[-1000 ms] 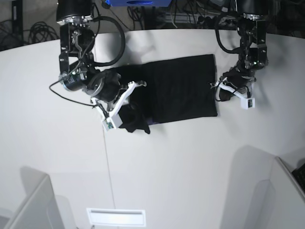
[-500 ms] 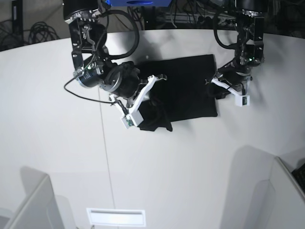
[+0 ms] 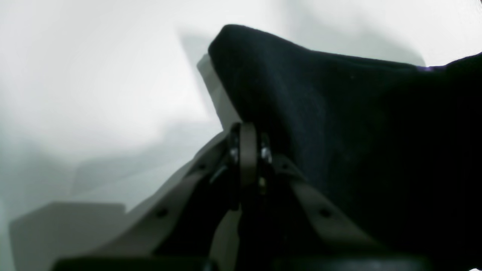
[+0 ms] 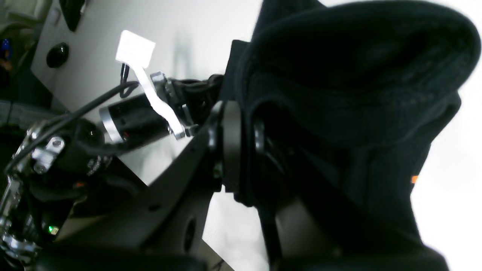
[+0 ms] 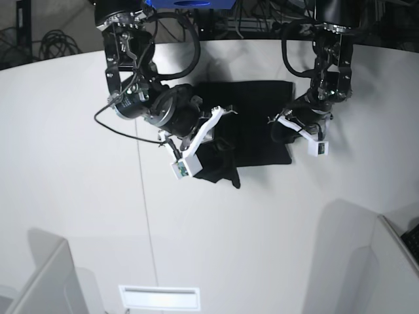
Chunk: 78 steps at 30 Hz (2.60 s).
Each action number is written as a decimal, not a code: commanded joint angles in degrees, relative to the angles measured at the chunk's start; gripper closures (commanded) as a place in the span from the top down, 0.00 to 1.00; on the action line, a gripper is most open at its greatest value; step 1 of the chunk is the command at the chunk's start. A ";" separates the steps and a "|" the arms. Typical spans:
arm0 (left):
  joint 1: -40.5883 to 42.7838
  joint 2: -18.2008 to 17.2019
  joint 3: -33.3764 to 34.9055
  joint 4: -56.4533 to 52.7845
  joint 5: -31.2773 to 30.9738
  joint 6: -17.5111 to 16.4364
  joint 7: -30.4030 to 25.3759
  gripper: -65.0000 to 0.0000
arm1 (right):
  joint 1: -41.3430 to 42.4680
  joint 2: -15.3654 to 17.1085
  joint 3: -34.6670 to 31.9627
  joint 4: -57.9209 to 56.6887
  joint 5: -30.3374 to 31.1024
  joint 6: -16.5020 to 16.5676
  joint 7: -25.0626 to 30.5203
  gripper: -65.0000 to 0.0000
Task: Fold the T-shirt properly
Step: 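Lift the strip end with the right gripper and fold it toward the left gripper, then press the right gripper's folded end down onto the bundle and release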
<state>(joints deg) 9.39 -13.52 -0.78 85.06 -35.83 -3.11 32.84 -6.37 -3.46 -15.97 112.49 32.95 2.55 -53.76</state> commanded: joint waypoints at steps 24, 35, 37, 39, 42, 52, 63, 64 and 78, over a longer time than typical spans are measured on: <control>5.16 -1.73 -6.30 5.19 1.07 0.87 4.13 0.00 | 2.81 -0.10 -10.63 -12.84 0.85 0.22 14.42 0.00; 12.19 -1.38 -21.33 14.59 0.80 0.35 11.69 0.00 | 4.66 -0.10 -13.26 -18.73 0.85 0.22 14.33 0.00; 13.78 -1.29 -24.85 16.44 0.80 -2.12 13.27 0.00 | 4.92 -0.27 -13.26 -19.96 0.85 0.22 14.42 0.00; 15.10 -1.21 -28.72 16.97 0.71 -5.90 14.06 0.00 | 4.92 -0.45 -13.26 -20.49 0.85 0.22 14.50 0.00; 15.71 -1.12 -33.82 16.79 0.71 -10.64 15.56 0.00 | 5.54 -0.45 -13.26 -20.57 0.85 0.22 14.50 0.00; 16.50 -0.50 -37.77 15.91 0.89 -11.52 16.17 0.00 | 7.12 -1.33 -13.35 -23.30 0.85 0.22 14.06 0.03; 16.50 -0.68 -38.30 15.91 0.98 -11.52 16.17 0.00 | 10.28 -2.03 -19.86 -24.88 0.85 -5.40 14.06 0.47; 16.50 -0.68 -38.30 15.91 0.98 -11.52 16.17 0.00 | 10.64 -2.03 -21.53 -24.88 0.85 -6.37 14.06 0.48; 16.15 -0.59 -38.39 15.91 0.89 -11.52 16.17 0.00 | 20.74 -3.61 -43.42 -25.41 1.20 -11.21 14.06 0.48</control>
<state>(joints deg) 25.56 -13.30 -38.70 100.20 -34.52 -14.24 49.80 13.63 -6.00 -59.68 86.13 33.61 -9.04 -40.58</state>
